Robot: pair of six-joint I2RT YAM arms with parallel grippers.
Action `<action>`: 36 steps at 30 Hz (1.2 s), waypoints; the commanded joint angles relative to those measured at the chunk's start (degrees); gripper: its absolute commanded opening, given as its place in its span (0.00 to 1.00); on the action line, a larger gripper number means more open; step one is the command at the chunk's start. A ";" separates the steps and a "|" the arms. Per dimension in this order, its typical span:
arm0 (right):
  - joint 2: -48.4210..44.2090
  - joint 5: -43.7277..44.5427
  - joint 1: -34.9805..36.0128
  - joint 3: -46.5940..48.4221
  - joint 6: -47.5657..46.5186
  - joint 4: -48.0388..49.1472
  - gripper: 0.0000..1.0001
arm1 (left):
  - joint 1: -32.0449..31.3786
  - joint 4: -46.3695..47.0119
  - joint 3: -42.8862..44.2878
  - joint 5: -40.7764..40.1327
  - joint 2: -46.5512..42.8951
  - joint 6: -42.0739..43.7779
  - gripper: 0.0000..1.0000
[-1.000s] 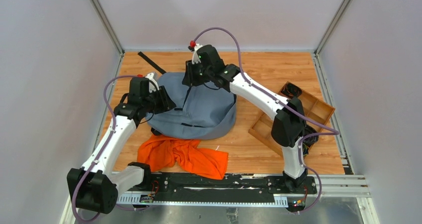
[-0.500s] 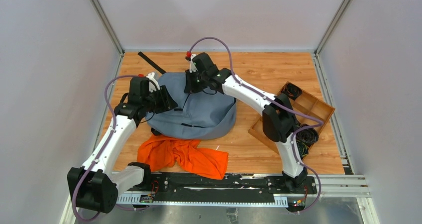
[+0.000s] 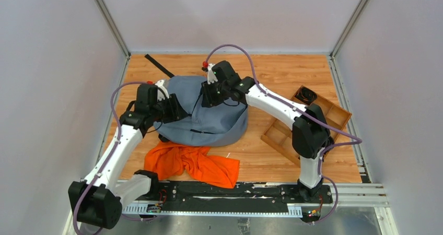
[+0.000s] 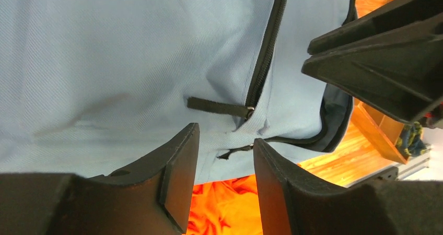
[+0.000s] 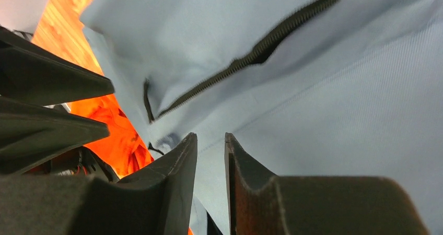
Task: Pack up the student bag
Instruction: Adjust the student bag at the center of the board.
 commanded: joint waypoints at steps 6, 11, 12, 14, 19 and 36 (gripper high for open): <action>-5.60 0.67 0.23 -7.78 3.02 2.29 0.32 | -1.49 16.24 -14.19 -5.07 -11.89 -26.98 0.49; -7.61 1.16 0.23 -11.36 3.61 3.04 0.32 | -1.51 17.49 -16.84 -10.27 -13.57 -36.52 0.50; -7.80 1.19 0.23 -12.01 3.96 3.34 0.32 | -1.49 17.66 -16.98 -10.25 -13.25 -37.58 0.50; -8.08 0.67 0.23 -13.16 4.67 4.35 0.32 | -1.54 18.49 -17.28 -9.40 -12.22 -39.93 0.50; -8.86 -0.83 0.39 -15.25 5.53 5.98 0.32 | -1.56 23.69 -18.78 -5.57 -9.30 -43.54 0.47; -7.79 1.20 4.18 -15.65 4.67 10.09 0.38 | -1.54 25.78 -19.25 -2.99 -6.76 -46.32 0.47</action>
